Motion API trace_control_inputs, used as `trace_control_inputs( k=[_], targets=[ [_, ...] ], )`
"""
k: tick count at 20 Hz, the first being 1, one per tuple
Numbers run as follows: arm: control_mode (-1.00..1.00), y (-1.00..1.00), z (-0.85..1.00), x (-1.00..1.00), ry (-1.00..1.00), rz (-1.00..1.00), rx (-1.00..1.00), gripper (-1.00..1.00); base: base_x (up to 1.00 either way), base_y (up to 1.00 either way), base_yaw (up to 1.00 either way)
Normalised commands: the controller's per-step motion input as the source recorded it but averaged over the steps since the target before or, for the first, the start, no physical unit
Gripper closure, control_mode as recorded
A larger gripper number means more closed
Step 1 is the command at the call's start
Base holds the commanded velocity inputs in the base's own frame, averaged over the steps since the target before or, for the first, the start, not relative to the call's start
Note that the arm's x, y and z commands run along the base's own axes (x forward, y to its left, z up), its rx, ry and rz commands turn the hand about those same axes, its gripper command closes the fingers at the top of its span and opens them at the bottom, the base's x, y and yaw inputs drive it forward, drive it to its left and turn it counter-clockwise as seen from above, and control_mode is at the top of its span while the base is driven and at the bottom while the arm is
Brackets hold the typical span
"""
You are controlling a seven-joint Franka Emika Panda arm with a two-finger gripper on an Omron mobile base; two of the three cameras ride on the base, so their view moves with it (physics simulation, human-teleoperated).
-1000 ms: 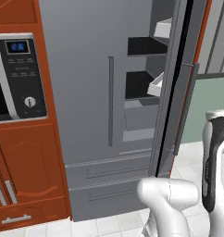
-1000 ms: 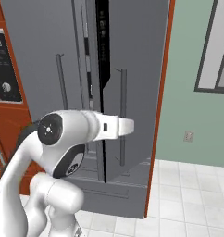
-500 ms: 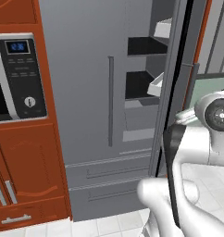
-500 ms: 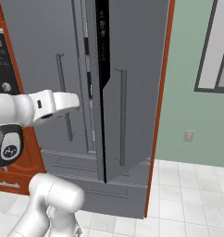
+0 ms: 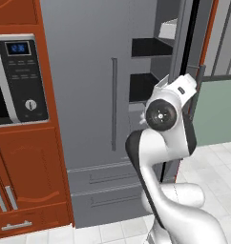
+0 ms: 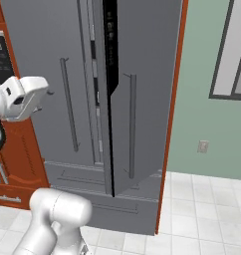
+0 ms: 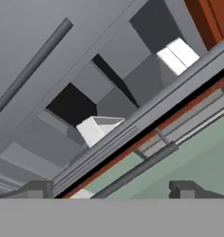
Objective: Open the fridge, grab two sodas, and place both sodas inside the bowl with ice on the dining counter.
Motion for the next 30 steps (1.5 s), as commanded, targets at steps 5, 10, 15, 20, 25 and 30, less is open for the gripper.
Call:
trace_control_inputs(
  k=[5,10,15,20,25,30],
  targets=[
    [-1.0,0.25,0.14,0.96,0.15,0.05,-0.1,-1.0,0.0,0.0,0.0],
    [-1.0,0.01,0.02,0.86,0.2,0.0,-0.14,-1.0,0.0,0.0,0.0],
    [-1.0,0.0,-0.02,0.73,0.14,0.0,-0.1,-1.0,0.0,0.0,0.0],
    [-1.0,-0.04,-0.24,0.41,0.03,0.0,-0.04,-1.0,0.0,0.0,0.0],
    [-1.0,-0.22,-0.11,0.39,0.0,-0.04,0.0,-1.0,0.0,0.0,0.0],
    [-1.0,-0.19,-0.05,0.63,0.02,-0.01,0.0,-1.0,0.0,0.0,0.0]
  ],
)
